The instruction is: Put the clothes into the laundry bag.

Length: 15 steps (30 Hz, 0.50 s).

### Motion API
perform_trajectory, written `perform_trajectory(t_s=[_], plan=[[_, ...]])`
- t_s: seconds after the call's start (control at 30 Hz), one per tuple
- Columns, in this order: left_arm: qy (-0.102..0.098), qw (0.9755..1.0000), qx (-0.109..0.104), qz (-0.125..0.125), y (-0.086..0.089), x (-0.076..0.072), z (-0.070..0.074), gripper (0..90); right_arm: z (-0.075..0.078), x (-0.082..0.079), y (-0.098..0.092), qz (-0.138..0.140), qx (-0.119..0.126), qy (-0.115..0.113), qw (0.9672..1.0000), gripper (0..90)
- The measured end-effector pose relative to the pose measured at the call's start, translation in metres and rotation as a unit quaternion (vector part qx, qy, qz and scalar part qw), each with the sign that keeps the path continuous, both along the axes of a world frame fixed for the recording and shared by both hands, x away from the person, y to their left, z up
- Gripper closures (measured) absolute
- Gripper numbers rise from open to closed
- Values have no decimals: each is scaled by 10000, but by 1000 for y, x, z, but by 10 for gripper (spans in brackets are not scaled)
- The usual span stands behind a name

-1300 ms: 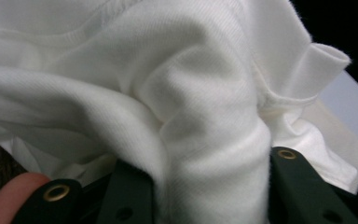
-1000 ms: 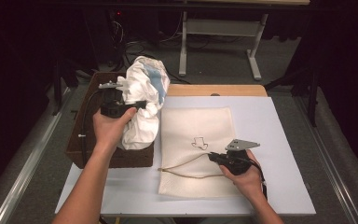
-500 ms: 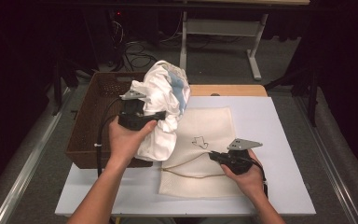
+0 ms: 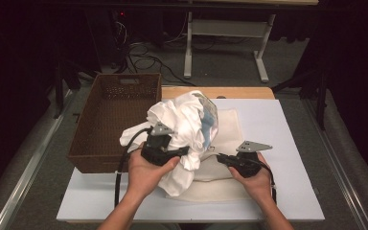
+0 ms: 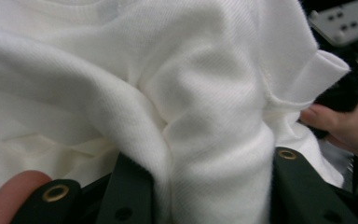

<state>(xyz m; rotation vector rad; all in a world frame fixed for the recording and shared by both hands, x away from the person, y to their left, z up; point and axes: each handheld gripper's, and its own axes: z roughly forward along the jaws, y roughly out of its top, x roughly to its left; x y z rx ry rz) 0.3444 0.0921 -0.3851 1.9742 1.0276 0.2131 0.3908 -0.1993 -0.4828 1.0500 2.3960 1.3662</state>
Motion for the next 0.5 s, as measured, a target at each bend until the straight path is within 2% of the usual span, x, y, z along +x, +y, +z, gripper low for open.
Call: perform_trajectory(t_s=[0.03,0.1,0.13,0.17,0.2,0.23,0.27,0.3,0.33,0.4,0.43,0.47,0.5], plan=[[9,10000,-7,-33,-1,-4,-2,654,0,0,0,-21,24,16,10000,884],[60,9999,-105,-78,-3,-22,-11,655,0,1,0,-104,46,64,9999,884],[60,9999,-105,-78,-3,-22,-11,654,0,1,0,-104,46,64,9999,884],[89,9999,-5,-140,-6,-33,-20,654,-1,2,-1,-162,66,92,9998,885],[121,9998,43,-172,-8,-37,-25,654,-1,3,-2,-180,94,129,9997,885],[121,9998,43,-172,-8,-37,-25,654,-1,3,-2,-201,96,134,9997,885],[185,9997,35,-180,-9,-40,-31,654,-1,3,-2,-201,96,134,9997,885],[321,9990,22,-298,-11,-44,-44,654,-1,4,-2,-230,98,174,9995,884],[321,9990,22,-298,-11,-44,-44,654,-1,4,-2,-229,92,178,9995,884],[373,9989,-74,-282,-14,-49,-58,653,-1,4,-1,-254,94,191,9995,884],[379,9989,-118,-251,-17,-54,-69,651,-2,4,0,-293,94,233,9993,884],[379,9989,-118,-251,-17,-54,-69,650,-2,4,0,-293,94,233,9993,884],[385,9989,-127,-254,-19,-55,-76,650,-3,4,0,-318,89,262,9991,884]])
